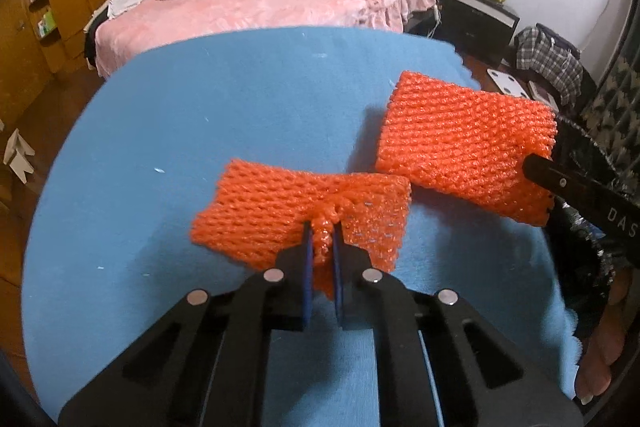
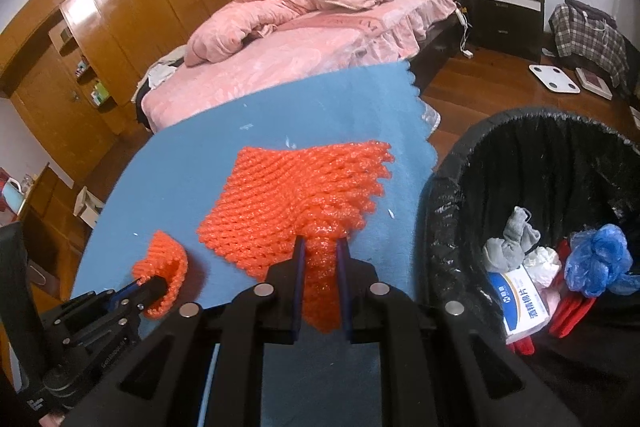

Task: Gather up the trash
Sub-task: 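Carry both orange pads with both tools over the black bin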

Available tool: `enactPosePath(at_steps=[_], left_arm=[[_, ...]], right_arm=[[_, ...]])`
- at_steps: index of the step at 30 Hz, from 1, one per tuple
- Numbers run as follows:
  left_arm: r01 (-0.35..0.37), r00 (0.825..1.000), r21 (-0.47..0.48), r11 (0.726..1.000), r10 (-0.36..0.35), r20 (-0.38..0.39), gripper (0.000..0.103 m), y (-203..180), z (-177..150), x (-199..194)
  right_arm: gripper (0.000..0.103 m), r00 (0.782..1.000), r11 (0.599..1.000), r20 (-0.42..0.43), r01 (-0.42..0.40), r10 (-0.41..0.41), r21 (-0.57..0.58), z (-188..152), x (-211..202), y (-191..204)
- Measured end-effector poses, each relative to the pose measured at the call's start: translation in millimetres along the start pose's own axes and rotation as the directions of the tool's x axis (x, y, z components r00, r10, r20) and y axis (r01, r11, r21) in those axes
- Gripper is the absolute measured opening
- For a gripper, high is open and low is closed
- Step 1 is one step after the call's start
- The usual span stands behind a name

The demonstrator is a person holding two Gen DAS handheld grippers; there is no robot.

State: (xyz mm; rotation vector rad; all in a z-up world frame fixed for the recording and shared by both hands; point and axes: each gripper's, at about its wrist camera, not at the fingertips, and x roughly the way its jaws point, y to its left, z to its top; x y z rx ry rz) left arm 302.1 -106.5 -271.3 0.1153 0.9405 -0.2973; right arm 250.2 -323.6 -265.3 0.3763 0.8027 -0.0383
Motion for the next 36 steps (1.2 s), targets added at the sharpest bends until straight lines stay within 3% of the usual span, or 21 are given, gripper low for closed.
enactPosePath(at_steps=[9,18,36], left_arm=[[-0.006,0.998,0.016,1.000,0.005,0.061,0.008,-7,7,-48],[0.011,0.996,0.010,1.000,-0.012,0.085,0.008,-39,1,-88],[0.088,0.986,0.087,0.992,-0.100,0.137,0.008,-156,8,-127]], right_arm=[[0.015,0.998,1.000,0.057,-0.007,0.007,-0.005,8,-47,9],[0.015,0.997,1.000,0.079,0.021,-0.021,-0.004,5,-94,-6],[0.015,0.985,0.991,0.114,0.131,-0.131,0.006,17,-174,-103]])
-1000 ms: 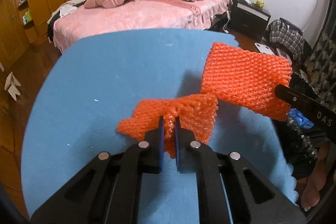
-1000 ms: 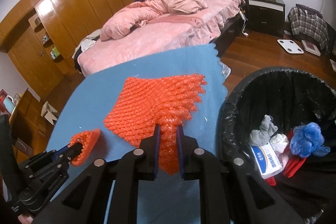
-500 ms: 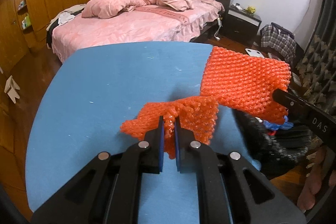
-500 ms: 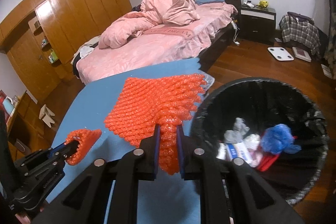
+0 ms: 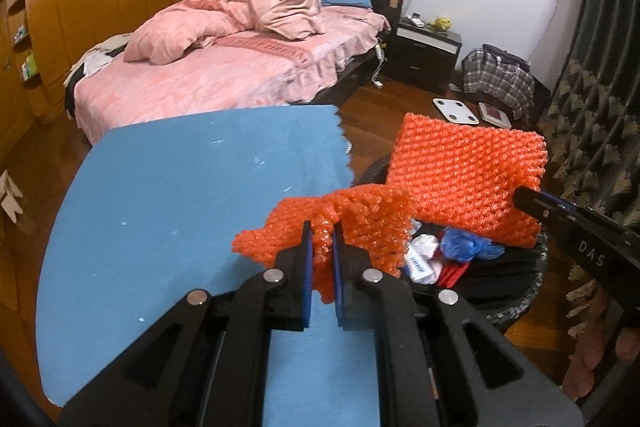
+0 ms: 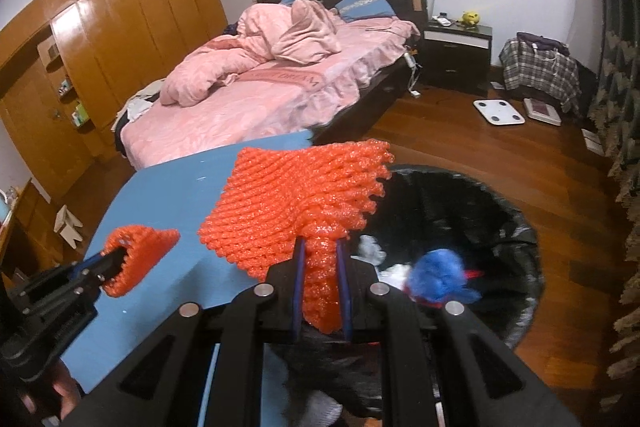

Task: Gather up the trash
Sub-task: 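Carry both orange pads with both tools over the black bin, then open the left tool to drop its pad while the right tool drops its pad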

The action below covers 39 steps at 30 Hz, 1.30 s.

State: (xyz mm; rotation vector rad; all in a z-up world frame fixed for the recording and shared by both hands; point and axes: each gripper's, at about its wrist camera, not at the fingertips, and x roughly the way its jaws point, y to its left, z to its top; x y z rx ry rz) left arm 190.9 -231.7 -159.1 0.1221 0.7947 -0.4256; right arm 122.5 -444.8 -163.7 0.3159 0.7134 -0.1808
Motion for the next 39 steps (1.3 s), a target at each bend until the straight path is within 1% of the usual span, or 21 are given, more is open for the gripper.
enactPosePath(at_steps=[10,15,22,29,30,31,32,34,36,39], left_arm=[[0.048,0.999,0.074,0.996,-0.048,-0.001,0.008,-62,12,23],[0.076,0.997,0.105,0.992,-0.074,-0.026,0.008,-93,15,49],[0.118,0.992,0.149,0.982,-0.111,-0.057,0.008,-120,17,85],[0.168,0.981,0.184,0.968,-0.146,-0.126,0.010,-134,11,124],[0.185,0.977,0.191,0.964,-0.159,-0.145,0.016,-135,9,131],[0.182,0.976,0.198,0.963,-0.152,-0.154,0.021,-134,7,137],[0.176,0.977,0.203,0.963,-0.146,-0.158,0.024,-134,5,141],[0.175,0.975,0.206,0.963,-0.139,-0.175,0.035,-131,-1,149],[0.168,0.975,0.211,0.963,-0.130,-0.180,0.040,-129,-5,153],[0.166,0.975,0.215,0.963,-0.126,-0.185,0.046,-123,-10,155]], right_arm=[[0.015,0.999,0.999,0.006,0.046,-0.046,0.003,5,2,-48],[0.015,0.998,0.998,-0.009,0.068,-0.068,0.018,9,14,-73],[0.015,0.995,0.995,-0.053,0.092,-0.090,0.043,12,42,-109],[0.016,0.989,0.993,-0.106,0.106,-0.100,0.058,9,71,-128],[0.018,0.988,0.992,-0.114,0.110,-0.103,0.055,8,75,-128],[0.020,0.986,0.993,-0.134,0.109,-0.101,0.050,6,81,-128],[0.021,0.982,0.994,-0.164,0.101,-0.091,0.051,5,89,-128],[0.025,0.977,0.993,-0.188,0.106,-0.095,0.048,0,96,-130],[0.028,0.974,0.993,-0.205,0.112,-0.100,0.047,-8,99,-130],[0.029,0.972,0.993,-0.213,0.111,-0.099,0.046,-16,97,-132]])
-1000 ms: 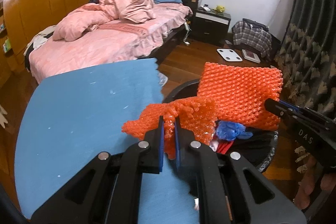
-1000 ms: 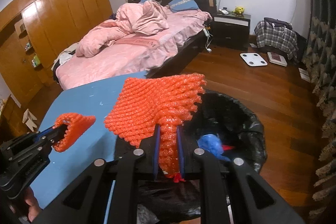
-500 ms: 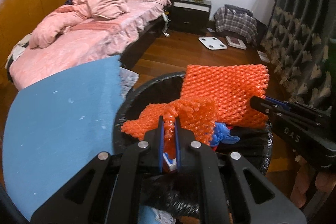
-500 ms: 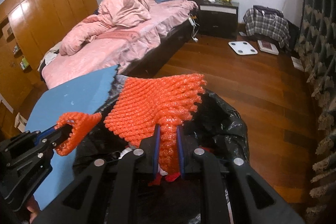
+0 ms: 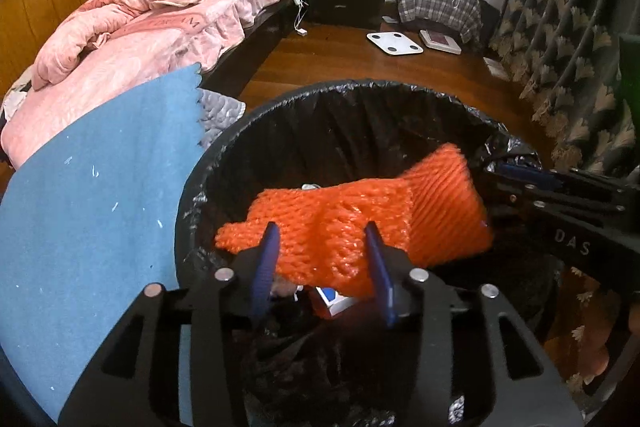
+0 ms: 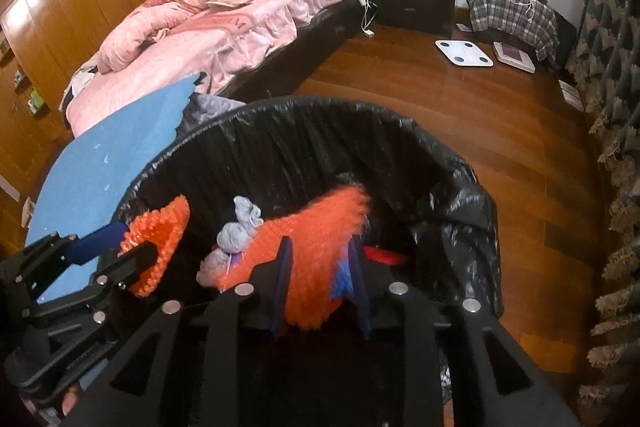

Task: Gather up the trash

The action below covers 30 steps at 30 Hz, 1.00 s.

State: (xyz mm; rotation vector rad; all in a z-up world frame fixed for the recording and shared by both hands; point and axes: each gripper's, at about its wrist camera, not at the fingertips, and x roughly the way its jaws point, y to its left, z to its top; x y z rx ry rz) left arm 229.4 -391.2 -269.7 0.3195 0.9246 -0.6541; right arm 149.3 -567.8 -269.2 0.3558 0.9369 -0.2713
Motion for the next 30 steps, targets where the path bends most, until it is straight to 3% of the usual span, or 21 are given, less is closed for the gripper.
enactPosePath(at_steps=[9,12,25,28,30], left_arm=[[-0.010,1.000,-0.005,1.000,0.010,0.022,0.064,1,3,-9],[-0.008,0.999,-0.002,1.000,0.008,0.032,0.079,-1,6,-13],[-0.009,1.000,-0.040,0.999,0.010,0.017,0.081,8,-3,-25],[-0.023,1.000,-0.051,0.998,0.023,0.013,0.088,13,-8,-34],[-0.033,0.999,-0.064,0.997,0.035,0.024,0.091,19,-12,-45]], right_arm=[[0.034,1.000,1.000,0.017,0.011,-0.011,0.016,-2,-11,0],[0.036,0.999,1.000,0.031,0.012,-0.013,0.024,1,-17,-1],[0.038,1.000,0.999,0.023,0.017,-0.017,0.036,-6,-22,-1],[0.046,1.000,0.999,0.014,0.024,-0.025,0.033,-14,-26,5],[0.056,0.999,0.999,0.021,0.033,-0.034,0.031,-18,-32,10]])
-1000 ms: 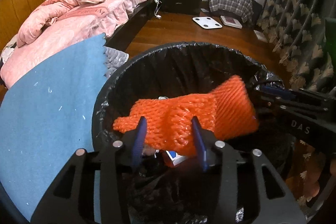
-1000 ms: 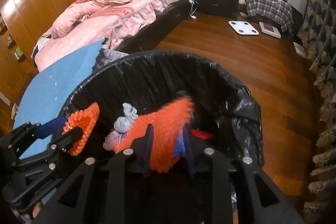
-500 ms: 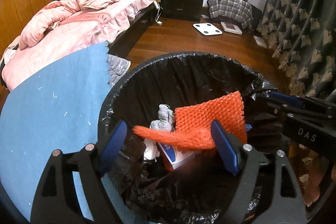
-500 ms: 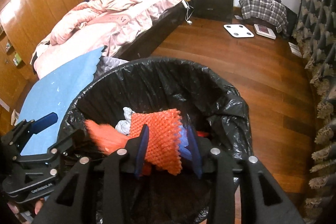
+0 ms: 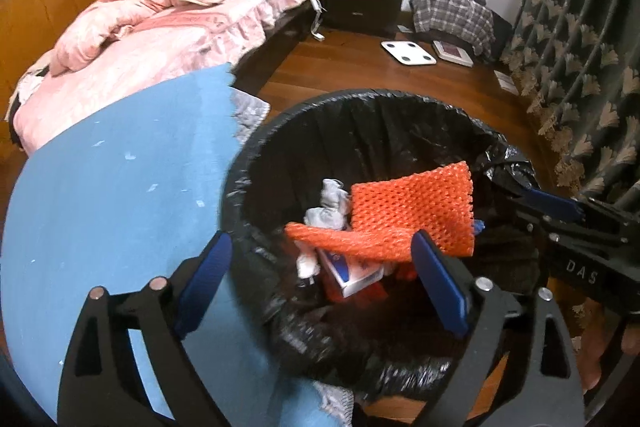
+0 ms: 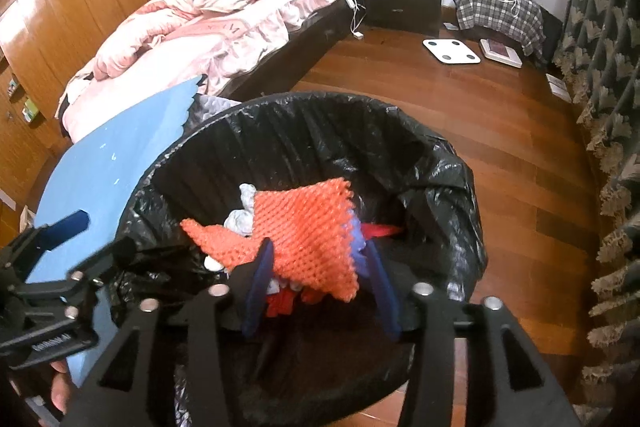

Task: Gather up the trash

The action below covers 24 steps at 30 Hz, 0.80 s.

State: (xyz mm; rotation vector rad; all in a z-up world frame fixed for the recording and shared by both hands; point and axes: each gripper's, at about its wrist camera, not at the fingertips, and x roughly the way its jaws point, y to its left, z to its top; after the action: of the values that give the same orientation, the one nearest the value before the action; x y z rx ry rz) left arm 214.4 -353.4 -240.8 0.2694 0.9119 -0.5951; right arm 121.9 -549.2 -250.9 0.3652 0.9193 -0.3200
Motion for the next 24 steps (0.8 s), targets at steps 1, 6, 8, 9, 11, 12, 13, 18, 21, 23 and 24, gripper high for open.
enactPosePath(at_steps=[1,6,8,9,11,12,13,18,21,23,24], left_arm=[[0.003,1.000,-0.014,1.000,-0.003,0.004,0.091,5,-2,-7],[-0.005,0.999,-0.049,0.999,0.007,0.042,0.094,28,-15,-48],[-0.025,0.998,-0.064,0.998,0.028,0.059,0.094,38,-23,-69],[-0.033,0.997,-0.071,0.997,0.038,0.069,0.094,44,-27,-80],[-0.047,0.995,-0.086,0.995,0.054,0.085,0.096,52,-33,-97],[-0.060,0.993,-0.096,0.994,0.069,0.091,0.097,57,-38,-107],[-0.067,0.992,-0.101,0.993,0.077,0.101,0.097,62,-43,-118],[-0.098,0.982,-0.132,0.986,0.118,0.149,0.098,85,-63,-171],[-0.098,0.977,-0.189,0.977,0.130,0.168,0.098,104,-76,-205],[-0.108,0.974,-0.226,0.968,0.148,0.168,0.098,116,-85,-225],[-0.119,0.970,-0.243,0.963,0.165,0.177,0.098,123,-92,-239]], right_arm=[[0.059,1.000,1.000,0.008,0.008,-0.008,-0.002,-3,-5,4],[0.076,1.000,1.000,0.027,0.015,-0.015,0.005,-13,-23,18],[0.083,0.999,1.000,0.044,0.019,-0.019,0.006,-19,-34,26],[0.085,0.998,1.000,0.051,0.021,-0.021,0.006,-20,-39,30],[0.088,0.998,1.000,0.066,0.020,-0.021,0.014,-26,-51,39],[0.089,0.997,1.000,0.072,0.015,-0.017,0.020,-28,-57,42],[0.089,0.997,1.000,0.082,0.004,-0.006,0.027,-31,-66,48],[0.097,0.990,1.000,0.144,-0.001,-0.003,0.031,-45,-111,76],[0.097,0.977,1.000,0.210,0.022,-0.024,0.014,-57,-148,100],[0.097,0.966,1.000,0.255,0.030,-0.030,0.004,-65,-173,118],[0.097,0.963,1.000,0.267,0.025,-0.024,0.000,-68,-182,125]])
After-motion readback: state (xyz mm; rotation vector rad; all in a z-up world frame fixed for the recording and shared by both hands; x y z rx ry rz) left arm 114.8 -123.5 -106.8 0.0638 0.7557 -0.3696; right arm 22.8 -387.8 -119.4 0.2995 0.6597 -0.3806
